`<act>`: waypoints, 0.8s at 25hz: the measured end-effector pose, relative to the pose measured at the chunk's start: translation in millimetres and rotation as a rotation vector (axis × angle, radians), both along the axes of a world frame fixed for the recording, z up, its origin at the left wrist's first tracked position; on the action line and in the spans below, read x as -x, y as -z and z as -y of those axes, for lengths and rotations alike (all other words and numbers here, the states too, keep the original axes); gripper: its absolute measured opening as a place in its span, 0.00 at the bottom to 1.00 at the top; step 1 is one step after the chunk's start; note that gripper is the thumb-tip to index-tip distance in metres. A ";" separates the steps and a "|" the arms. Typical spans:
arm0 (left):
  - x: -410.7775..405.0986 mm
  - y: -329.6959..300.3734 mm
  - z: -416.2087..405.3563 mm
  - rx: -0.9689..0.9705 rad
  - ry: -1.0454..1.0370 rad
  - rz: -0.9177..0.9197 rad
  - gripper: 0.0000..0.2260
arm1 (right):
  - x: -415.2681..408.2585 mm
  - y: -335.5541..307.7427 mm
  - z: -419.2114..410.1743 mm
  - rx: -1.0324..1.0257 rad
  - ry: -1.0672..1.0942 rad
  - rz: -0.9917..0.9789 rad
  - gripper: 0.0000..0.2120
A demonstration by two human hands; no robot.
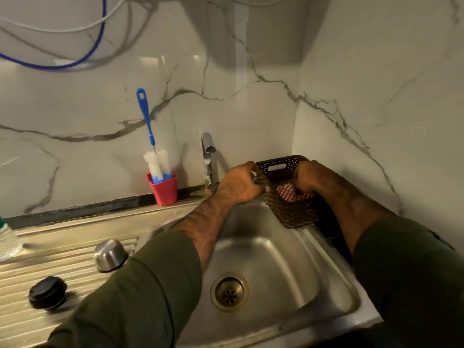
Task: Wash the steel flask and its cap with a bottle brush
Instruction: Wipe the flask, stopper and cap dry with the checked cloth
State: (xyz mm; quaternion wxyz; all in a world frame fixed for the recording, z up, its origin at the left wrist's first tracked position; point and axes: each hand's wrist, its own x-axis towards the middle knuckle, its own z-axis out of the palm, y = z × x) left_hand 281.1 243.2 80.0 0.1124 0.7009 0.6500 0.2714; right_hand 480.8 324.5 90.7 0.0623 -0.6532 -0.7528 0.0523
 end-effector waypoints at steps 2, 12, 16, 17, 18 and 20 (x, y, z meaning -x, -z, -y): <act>-0.5 1.9 -10.4 0.007 -0.010 0.009 0.20 | -1.3 11.2 -24.9 0.115 -0.058 0.086 0.16; 21.7 22.9 -20.6 0.018 -0.045 0.077 0.10 | 6.1 31.1 -58.9 0.140 -0.145 0.039 0.09; 30.8 16.9 -7.2 -0.032 -0.048 0.121 0.10 | -16.4 -20.3 -24.3 0.091 -0.028 -0.366 0.07; 32.3 15.1 -0.5 -0.039 -0.049 0.140 0.10 | -20.7 -30.9 -13.4 0.112 -0.009 -0.536 0.06; 33.7 13.4 7.0 -0.047 -0.047 0.162 0.10 | -23.9 -40.7 -1.5 0.135 -0.009 -0.691 0.05; 37.6 12.7 23.6 -0.073 -0.039 0.214 0.09 | -24.3 -57.7 23.9 0.151 -0.084 -0.863 0.04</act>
